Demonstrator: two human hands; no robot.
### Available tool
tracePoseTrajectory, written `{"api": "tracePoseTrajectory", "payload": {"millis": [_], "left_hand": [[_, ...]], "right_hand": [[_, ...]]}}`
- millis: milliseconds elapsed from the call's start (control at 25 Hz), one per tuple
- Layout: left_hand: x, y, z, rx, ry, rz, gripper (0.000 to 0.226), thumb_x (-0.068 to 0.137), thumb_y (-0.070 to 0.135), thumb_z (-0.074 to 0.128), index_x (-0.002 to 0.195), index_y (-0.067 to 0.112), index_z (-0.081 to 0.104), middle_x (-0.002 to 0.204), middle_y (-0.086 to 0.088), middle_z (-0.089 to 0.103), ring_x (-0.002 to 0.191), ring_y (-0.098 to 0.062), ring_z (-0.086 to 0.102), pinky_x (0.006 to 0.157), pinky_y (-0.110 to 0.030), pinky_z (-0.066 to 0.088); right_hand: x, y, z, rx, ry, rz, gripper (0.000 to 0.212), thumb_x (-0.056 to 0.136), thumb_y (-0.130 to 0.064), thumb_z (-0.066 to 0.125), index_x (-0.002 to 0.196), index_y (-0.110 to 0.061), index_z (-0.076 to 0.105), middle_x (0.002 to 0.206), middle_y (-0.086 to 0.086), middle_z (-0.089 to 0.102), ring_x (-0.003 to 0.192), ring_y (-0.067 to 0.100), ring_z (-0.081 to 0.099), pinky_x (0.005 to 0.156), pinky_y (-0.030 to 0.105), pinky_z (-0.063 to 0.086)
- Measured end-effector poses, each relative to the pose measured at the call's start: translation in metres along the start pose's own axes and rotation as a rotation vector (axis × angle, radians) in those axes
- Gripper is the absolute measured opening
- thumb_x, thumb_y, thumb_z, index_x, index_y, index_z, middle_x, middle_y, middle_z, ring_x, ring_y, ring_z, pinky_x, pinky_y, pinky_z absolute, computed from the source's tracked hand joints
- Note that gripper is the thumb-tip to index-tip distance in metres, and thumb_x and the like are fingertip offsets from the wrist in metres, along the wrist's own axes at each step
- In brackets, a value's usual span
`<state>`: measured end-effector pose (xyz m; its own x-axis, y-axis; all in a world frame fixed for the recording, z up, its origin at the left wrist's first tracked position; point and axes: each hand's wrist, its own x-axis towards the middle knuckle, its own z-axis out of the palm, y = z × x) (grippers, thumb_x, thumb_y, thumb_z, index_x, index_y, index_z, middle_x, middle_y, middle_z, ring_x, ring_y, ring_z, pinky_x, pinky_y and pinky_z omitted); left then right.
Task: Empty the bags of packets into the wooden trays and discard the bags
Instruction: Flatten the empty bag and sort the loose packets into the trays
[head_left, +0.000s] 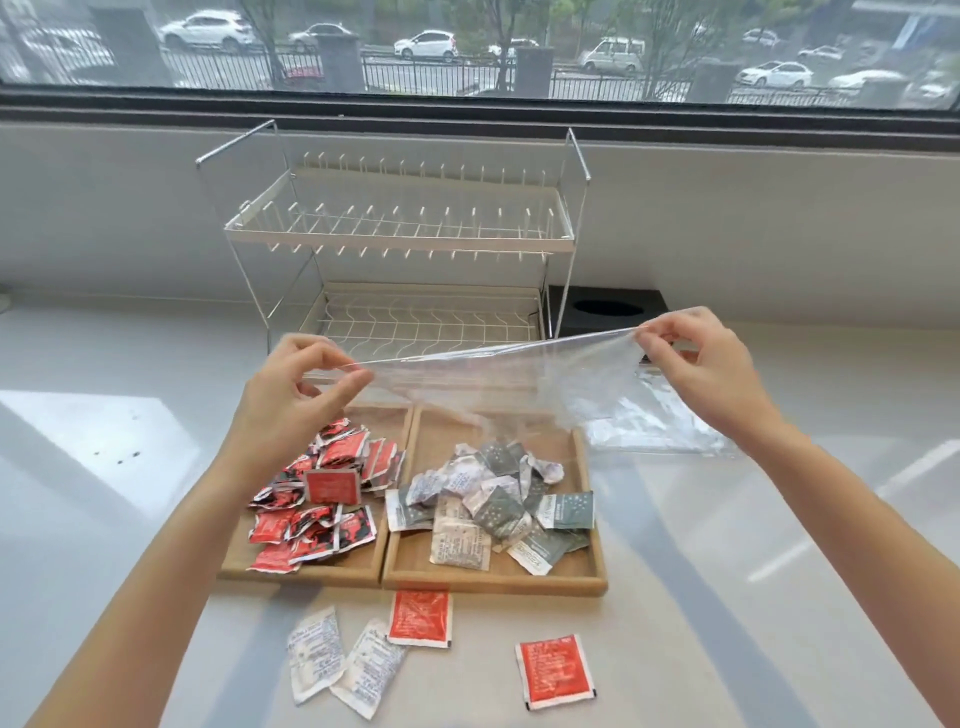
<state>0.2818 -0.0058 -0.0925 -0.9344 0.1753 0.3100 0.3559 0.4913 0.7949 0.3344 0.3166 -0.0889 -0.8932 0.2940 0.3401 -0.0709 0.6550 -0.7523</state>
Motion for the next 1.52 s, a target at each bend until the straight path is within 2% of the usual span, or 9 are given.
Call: {"api": "tracePoseTrajectory", "payload": {"millis": [240, 440, 600, 720, 920, 1120, 1240, 1320, 1520], "left_hand": [[0.007, 0.046, 0.074, -0.119, -0.08, 0.042, 0.014, 0.085, 0.015, 0.056, 0.083, 0.028, 0.055, 0.082, 0.007, 0.064, 0.07, 0.003, 0.061, 0.066, -0.006, 0.046], [0.017, 0.066, 0.144, -0.264, -0.083, -0.011, 0.032, 0.088, -0.001, 0.043, 0.09, 0.031, 0.04, 0.082, 0.002, 0.062, 0.065, 0.002, 0.061, 0.065, -0.014, 0.047], [0.032, 0.068, 0.193, -0.189, -0.049, -0.066, 0.026, 0.088, 0.004, 0.044, 0.076, 0.027, 0.049, 0.084, 0.007, 0.062, 0.067, 0.006, 0.06, 0.069, -0.023, 0.046], [0.051, 0.066, 0.228, -0.099, -0.042, -0.126, 0.026, 0.086, 0.006, 0.044, 0.078, 0.025, 0.058, 0.083, 0.009, 0.062, 0.073, 0.005, 0.059, 0.066, -0.008, 0.043], [0.087, 0.052, 0.29, 0.081, -0.141, -0.201, 0.034, 0.088, 0.012, 0.045, 0.122, 0.013, 0.05, 0.123, -0.002, 0.047, 0.1, -0.009, 0.046, 0.084, -0.022, 0.036], [0.114, 0.02, 0.341, 0.25, -0.282, -0.297, 0.06, 0.087, 0.024, 0.05, 0.138, 0.006, 0.026, 0.147, -0.013, 0.024, 0.131, -0.027, 0.033, 0.11, -0.041, 0.027], [0.117, 0.007, 0.361, 0.373, -0.35, -0.371, 0.081, 0.084, 0.04, 0.053, 0.144, 0.012, 0.006, 0.154, -0.012, -0.005, 0.143, -0.029, 0.004, 0.114, -0.045, 0.011], [0.114, -0.002, 0.37, 0.484, -0.35, -0.333, 0.088, 0.082, 0.05, 0.05, 0.144, 0.017, -0.001, 0.153, -0.011, -0.019, 0.142, -0.028, -0.012, 0.114, -0.045, 0.001], [0.102, -0.02, 0.384, 0.682, -0.422, -0.141, 0.067, 0.09, 0.044, 0.037, 0.144, 0.018, 0.005, 0.156, -0.006, -0.009, 0.142, -0.03, -0.013, 0.114, -0.046, -0.005]], "right_hand": [[0.009, 0.041, -0.064, 0.087, 0.073, 0.01, 0.028, 0.087, -0.012, 0.054, 0.08, -0.038, 0.05, 0.073, -0.012, 0.064, 0.067, -0.011, 0.061, 0.067, 0.006, 0.044], [0.022, 0.093, -0.101, 0.127, 0.123, 0.083, 0.032, 0.086, -0.008, 0.049, 0.078, -0.038, 0.043, 0.069, -0.005, 0.063, 0.068, 0.01, 0.062, 0.076, 0.03, 0.046], [0.035, 0.141, -0.11, 0.093, 0.102, 0.14, 0.034, 0.085, -0.004, 0.048, 0.072, -0.035, 0.051, 0.071, -0.01, 0.061, 0.058, -0.007, 0.06, 0.075, 0.036, 0.049], [0.052, 0.175, -0.107, 0.077, 0.09, 0.221, 0.027, 0.086, -0.006, 0.048, 0.076, -0.029, 0.059, 0.073, -0.012, 0.061, 0.059, -0.008, 0.059, 0.079, 0.039, 0.05], [0.086, 0.227, -0.085, 0.047, 0.003, 0.337, 0.019, 0.088, -0.01, 0.048, 0.098, -0.018, 0.062, 0.107, 0.006, 0.063, 0.088, 0.017, 0.058, 0.084, 0.032, 0.046], [0.11, 0.27, -0.054, -0.02, -0.122, 0.393, 0.033, 0.089, -0.011, 0.045, 0.121, -0.012, 0.055, 0.124, 0.006, 0.054, 0.094, 0.011, 0.05, 0.077, 0.012, 0.032], [0.117, 0.291, -0.038, -0.069, -0.22, 0.418, 0.041, 0.089, -0.012, 0.047, 0.13, -0.011, 0.047, 0.135, 0.01, 0.046, 0.115, 0.019, 0.049, 0.093, 0.023, 0.036], [0.114, 0.298, -0.028, -0.168, -0.247, 0.383, 0.049, 0.089, -0.014, 0.05, 0.136, -0.012, 0.038, 0.147, 0.013, 0.031, 0.134, 0.025, 0.033, 0.107, 0.03, 0.025], [0.097, 0.299, -0.004, -0.395, -0.361, 0.143, 0.054, 0.092, -0.035, 0.043, 0.141, -0.019, 0.028, 0.156, 0.007, 0.014, 0.144, 0.022, 0.006, 0.115, 0.042, 0.007]]}}
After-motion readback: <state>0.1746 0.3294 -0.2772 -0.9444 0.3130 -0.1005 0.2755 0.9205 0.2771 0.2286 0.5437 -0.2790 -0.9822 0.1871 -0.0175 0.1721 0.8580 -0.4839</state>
